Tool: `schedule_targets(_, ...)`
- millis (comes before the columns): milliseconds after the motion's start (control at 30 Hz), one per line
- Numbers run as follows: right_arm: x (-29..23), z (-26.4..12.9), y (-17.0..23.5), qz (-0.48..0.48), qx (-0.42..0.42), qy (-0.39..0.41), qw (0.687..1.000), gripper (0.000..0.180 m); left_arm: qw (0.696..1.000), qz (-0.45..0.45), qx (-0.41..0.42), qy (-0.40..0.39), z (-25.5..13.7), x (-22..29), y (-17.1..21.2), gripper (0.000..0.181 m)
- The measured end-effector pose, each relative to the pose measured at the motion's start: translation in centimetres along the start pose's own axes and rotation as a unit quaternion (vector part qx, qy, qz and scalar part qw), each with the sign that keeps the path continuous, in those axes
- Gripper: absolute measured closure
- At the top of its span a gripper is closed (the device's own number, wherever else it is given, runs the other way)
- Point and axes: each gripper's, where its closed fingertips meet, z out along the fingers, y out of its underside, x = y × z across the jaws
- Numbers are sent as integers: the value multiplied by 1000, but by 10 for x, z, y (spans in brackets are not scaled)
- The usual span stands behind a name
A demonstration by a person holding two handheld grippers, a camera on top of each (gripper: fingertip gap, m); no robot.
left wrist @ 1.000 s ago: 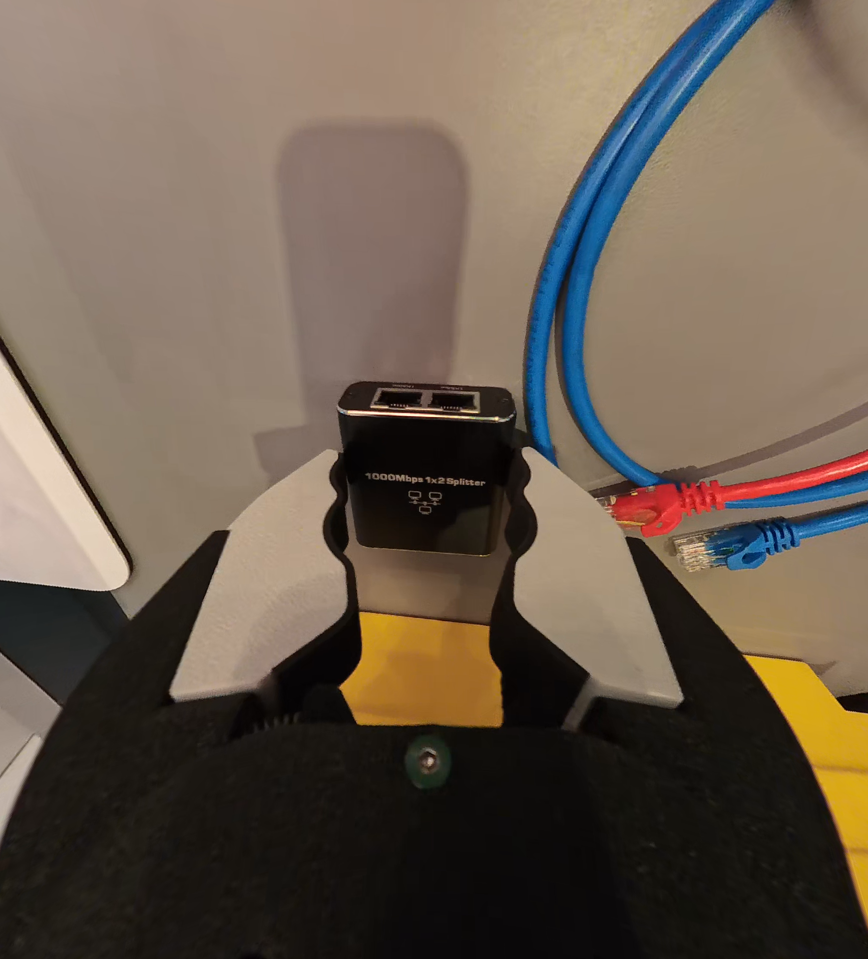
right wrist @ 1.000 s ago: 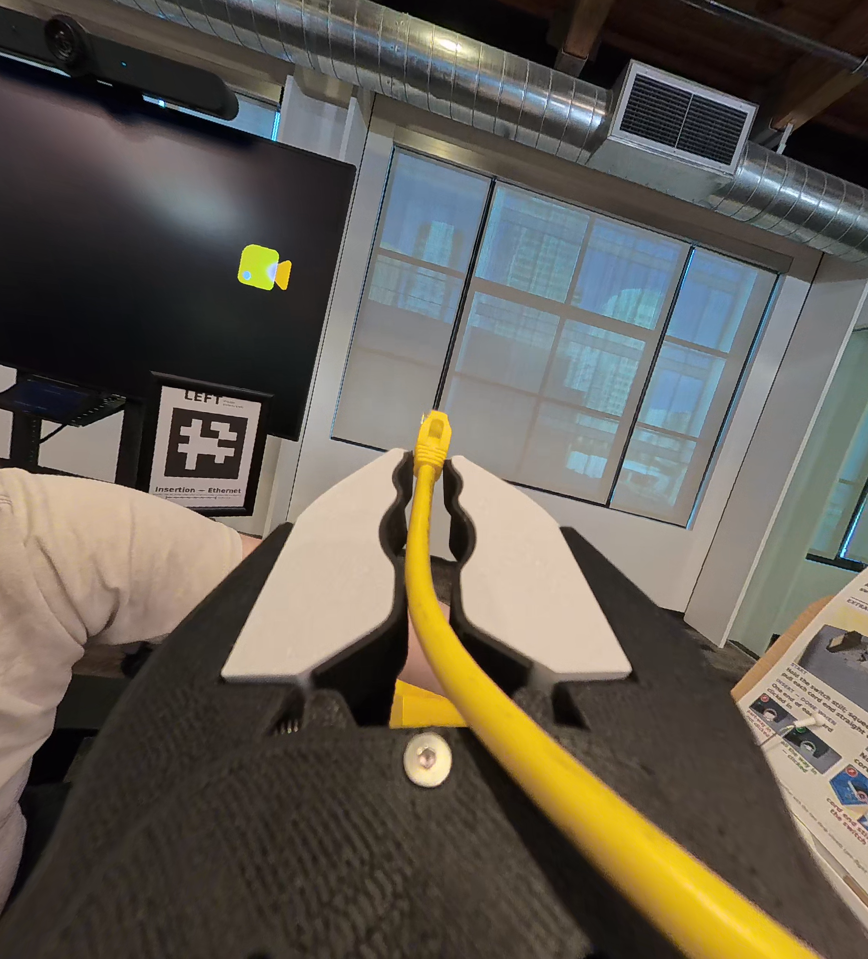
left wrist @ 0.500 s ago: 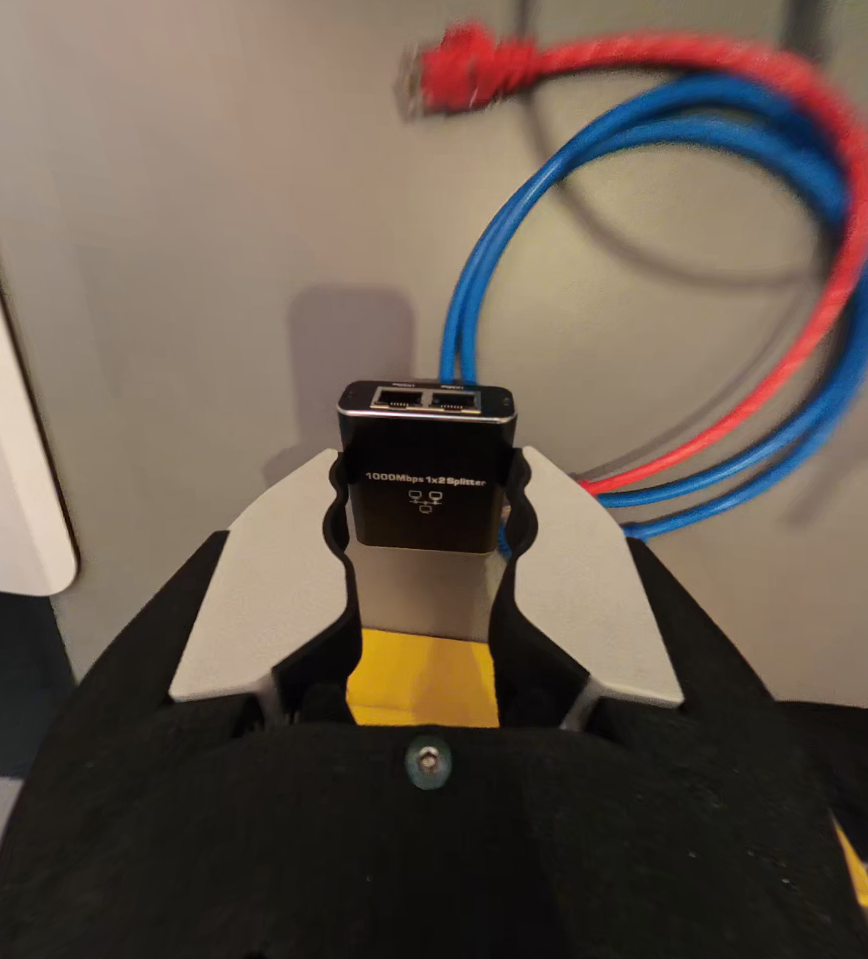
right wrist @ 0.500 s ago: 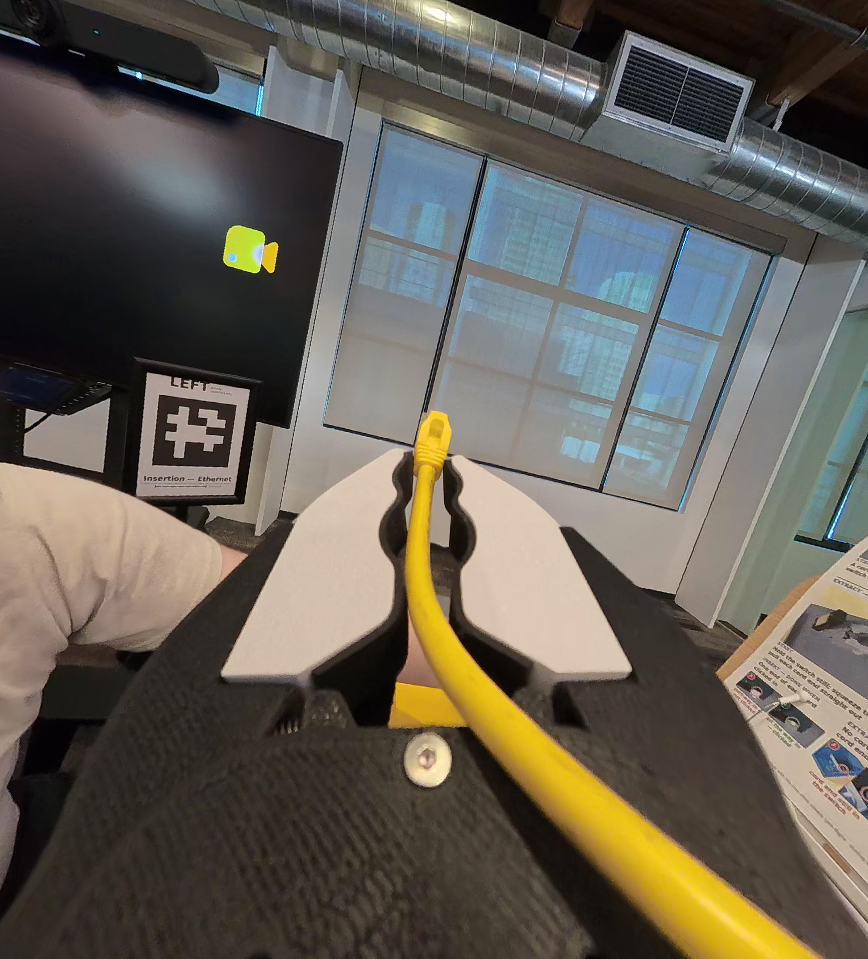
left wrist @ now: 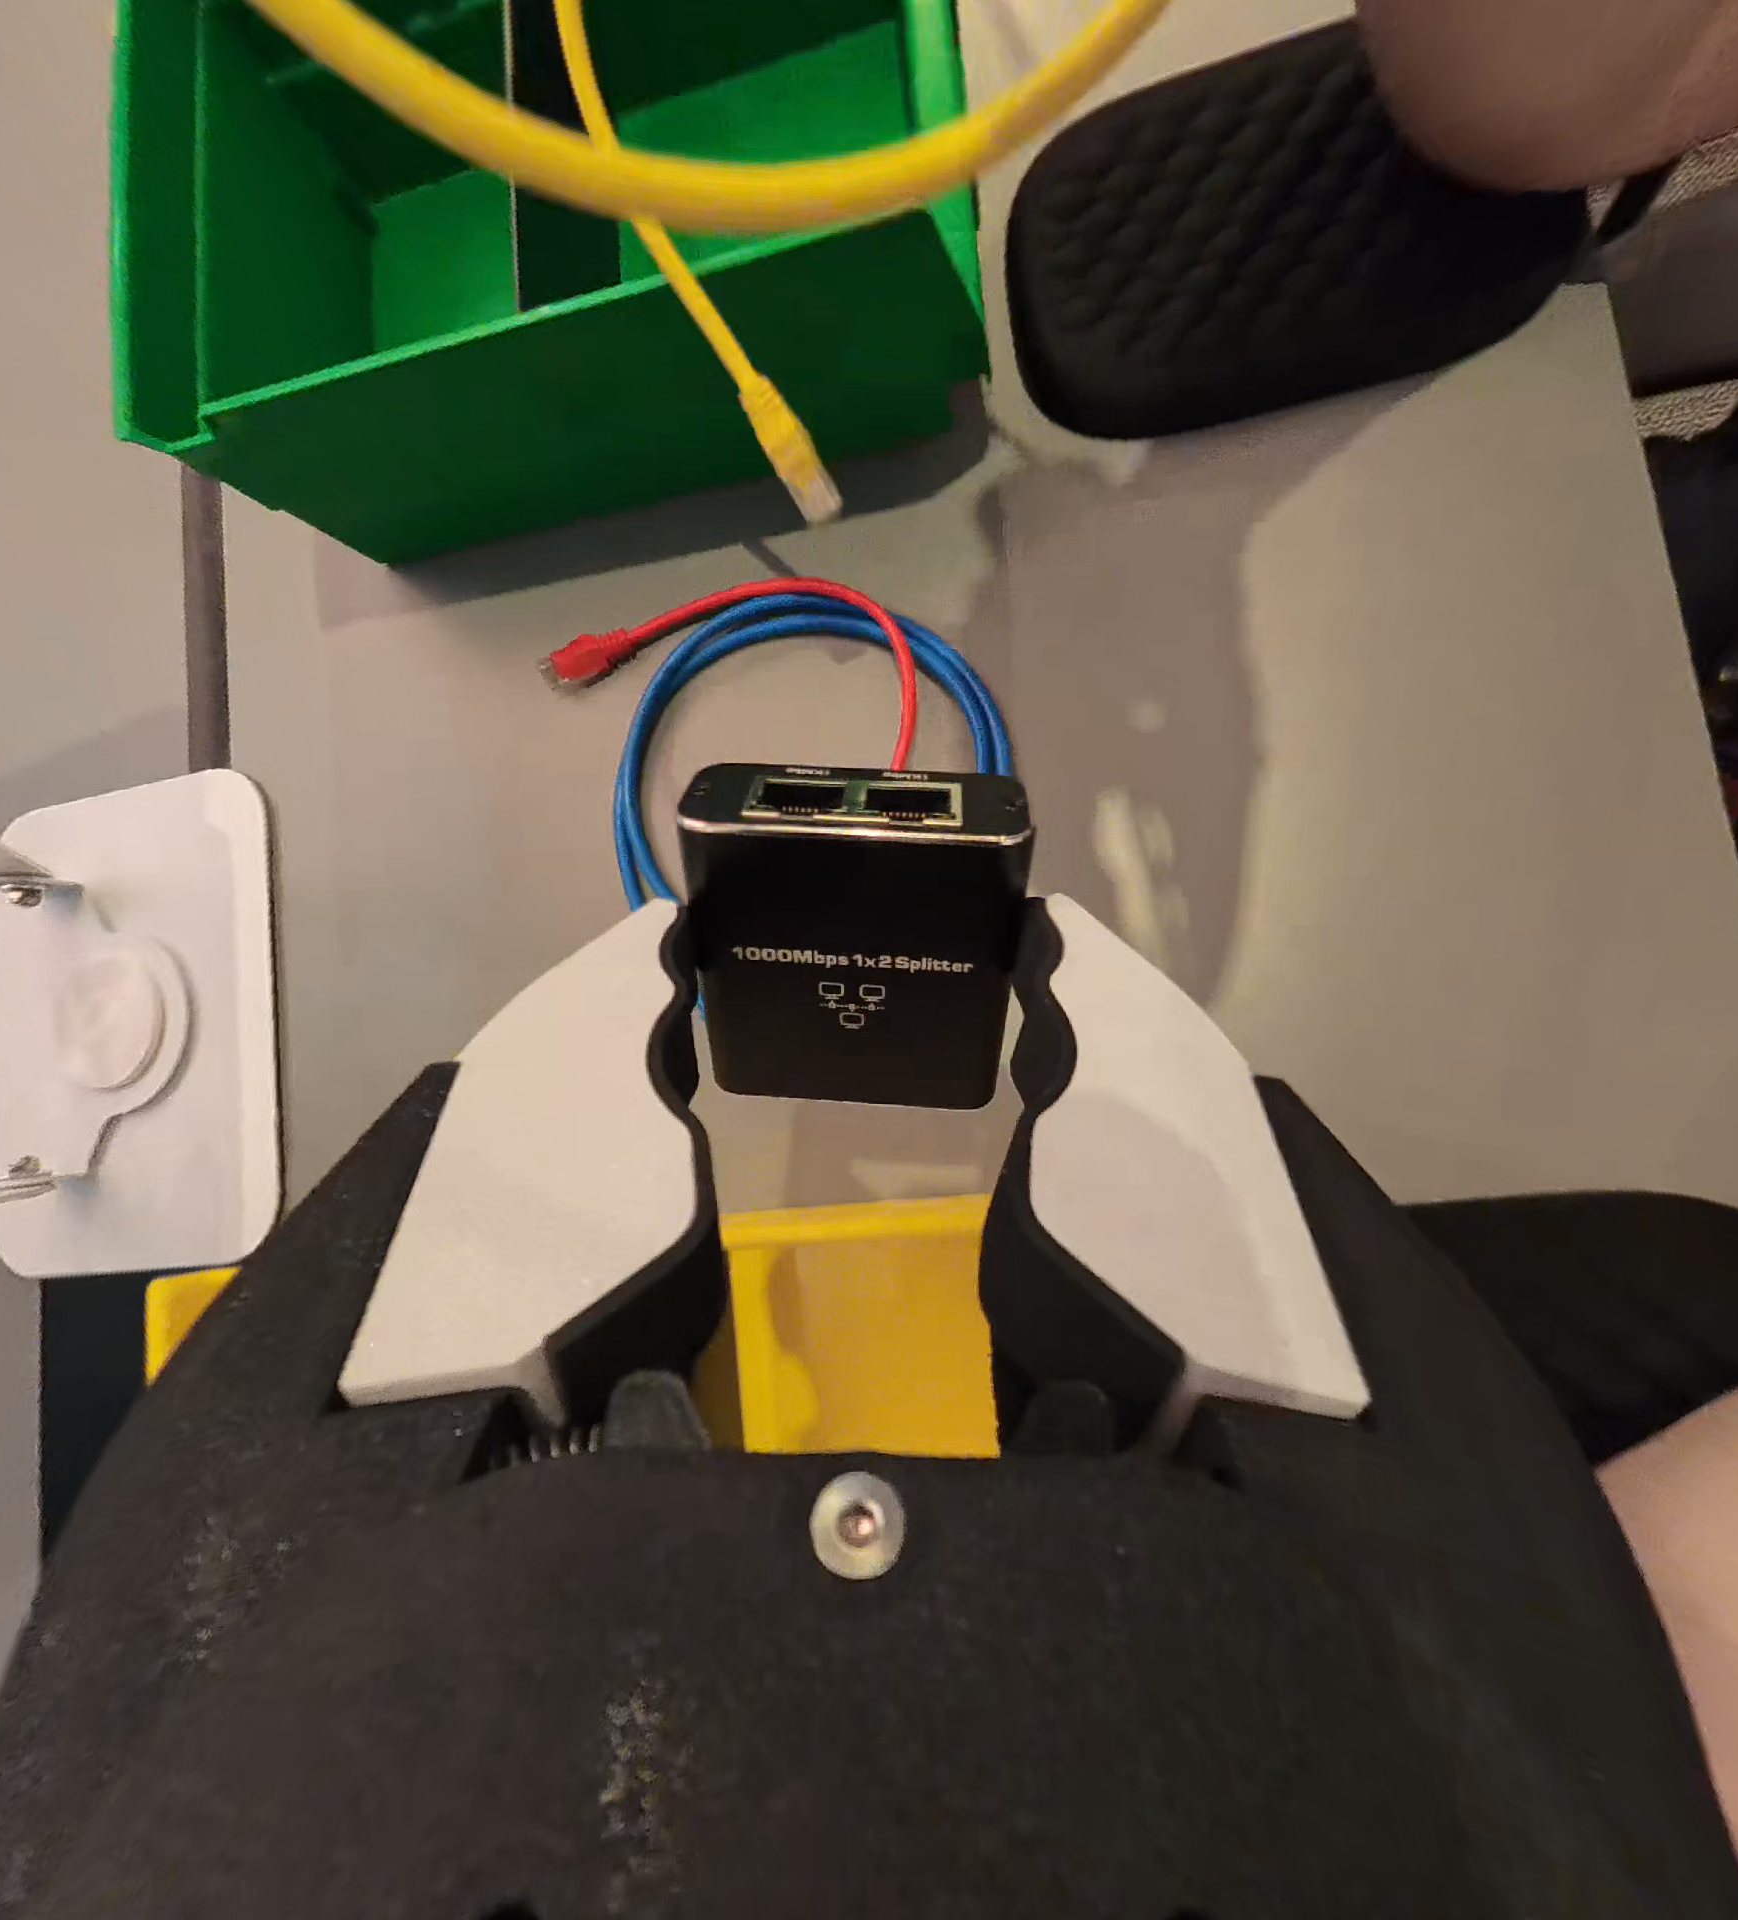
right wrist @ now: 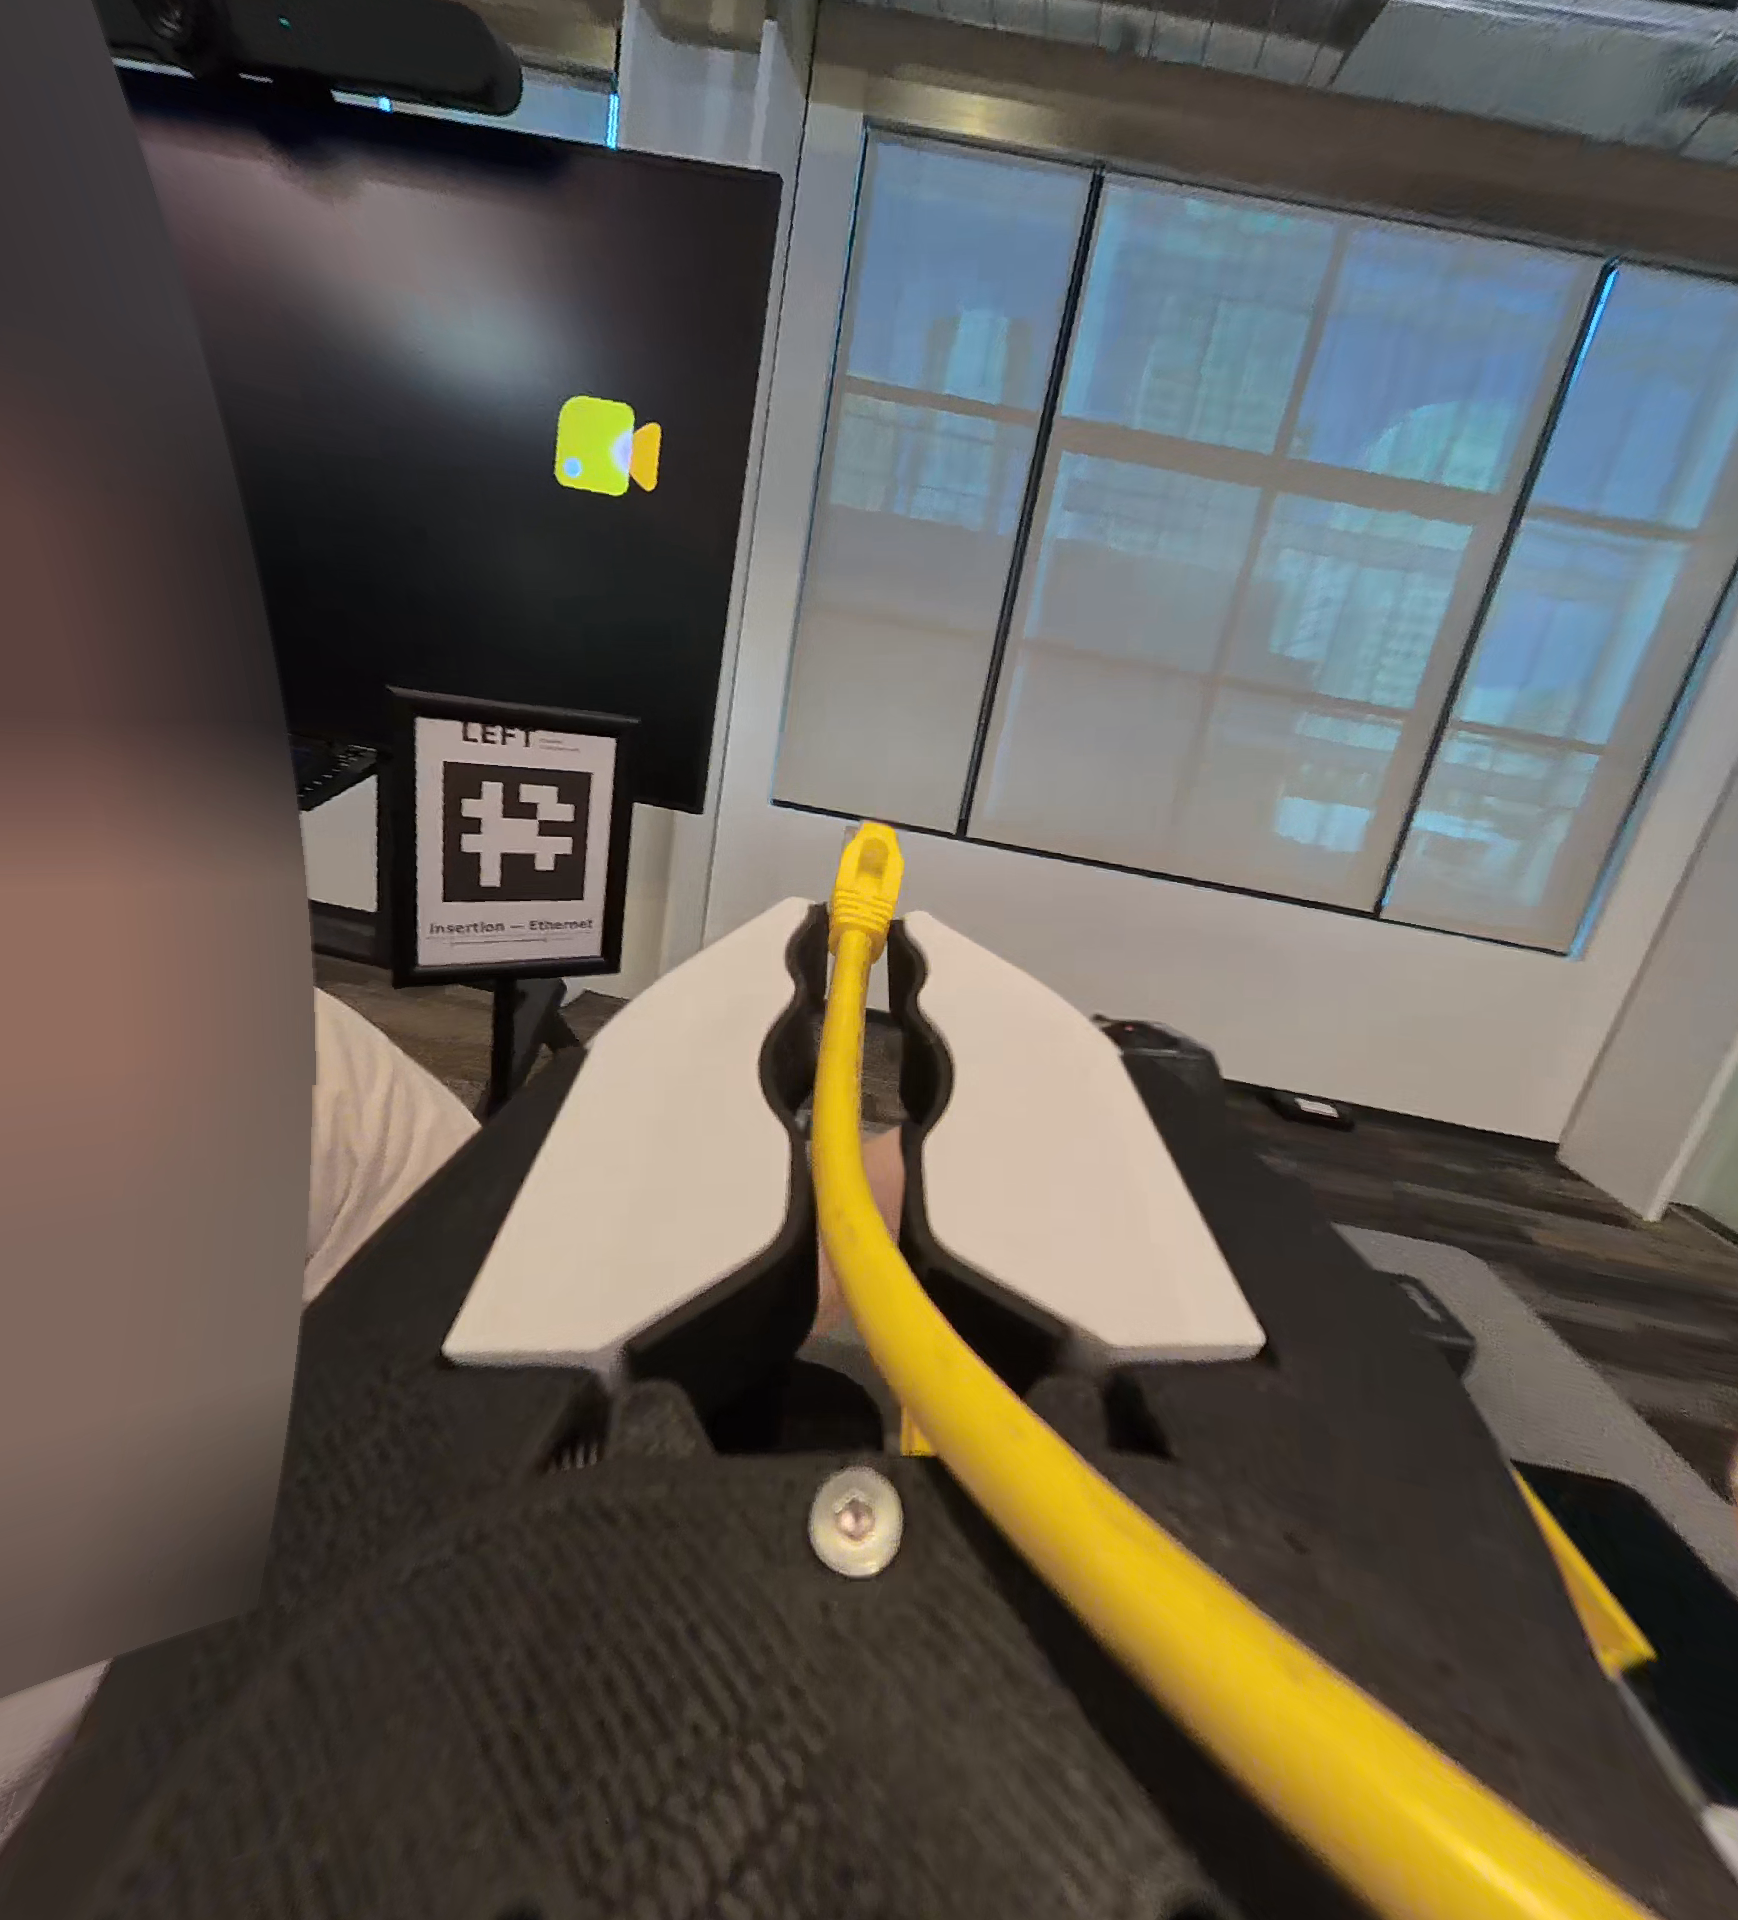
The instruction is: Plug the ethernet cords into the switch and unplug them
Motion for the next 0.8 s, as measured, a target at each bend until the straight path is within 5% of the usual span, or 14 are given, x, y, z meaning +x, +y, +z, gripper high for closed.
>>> schedule_targets(133, -1, 24, 24, -5, -27, 12, 1000, 168, 999, 6, 43, 11, -20, 7, -1, 122)
schedule_targets(367, 44, 13, 97, -17, -210, 69, 975, 167, 996, 23, 83, -2, -50, 18, -2, 122)
schedule_targets(600, 61, -7, 139, -39, -338, 95, 936, 168, 999, 22, 30, -39, -53, 18, 6, 122)
schedule_targets(800, 63, -9, 154, -52, -361, 80, 928, 168, 999, 15, 5, -34, -46, 18, 10, 122)
